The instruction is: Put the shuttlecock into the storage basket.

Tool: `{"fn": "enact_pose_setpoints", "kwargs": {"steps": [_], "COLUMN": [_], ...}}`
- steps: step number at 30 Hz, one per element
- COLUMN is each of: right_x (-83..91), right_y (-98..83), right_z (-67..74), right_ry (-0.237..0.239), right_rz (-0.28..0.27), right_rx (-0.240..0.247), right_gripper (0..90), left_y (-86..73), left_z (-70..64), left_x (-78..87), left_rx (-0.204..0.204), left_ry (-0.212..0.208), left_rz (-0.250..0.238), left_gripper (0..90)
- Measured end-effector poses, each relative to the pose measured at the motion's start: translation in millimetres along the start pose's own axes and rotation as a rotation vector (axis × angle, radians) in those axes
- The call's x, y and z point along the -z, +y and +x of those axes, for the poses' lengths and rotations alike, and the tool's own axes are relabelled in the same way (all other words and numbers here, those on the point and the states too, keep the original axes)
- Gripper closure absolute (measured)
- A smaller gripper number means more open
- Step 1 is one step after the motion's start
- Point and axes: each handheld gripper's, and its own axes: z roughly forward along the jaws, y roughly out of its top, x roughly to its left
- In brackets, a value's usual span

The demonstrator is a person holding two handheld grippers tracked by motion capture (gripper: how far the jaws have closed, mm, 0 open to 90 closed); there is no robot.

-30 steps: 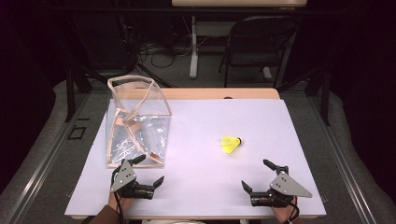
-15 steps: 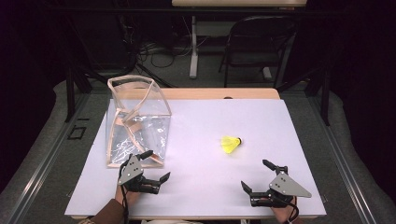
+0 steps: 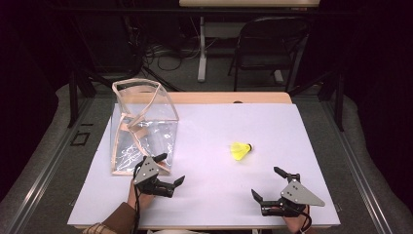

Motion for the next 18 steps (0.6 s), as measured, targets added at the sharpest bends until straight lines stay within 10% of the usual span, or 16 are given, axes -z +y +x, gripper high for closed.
{"fn": "enact_pose_setpoints", "kwargs": {"steps": [18], "right_x": [0.3], "right_y": [-0.7], "right_z": [-0.4], "right_ry": [0.000], "right_rz": [0.012], "right_rx": [0.001], "right_gripper": [0.0], "left_y": [19.6], "left_z": [-4.9], "left_x": [-29.4], "left_rx": [-0.020], "left_ry": [-0.046], "left_rz": [0.031], "left_gripper": [0.0]}}
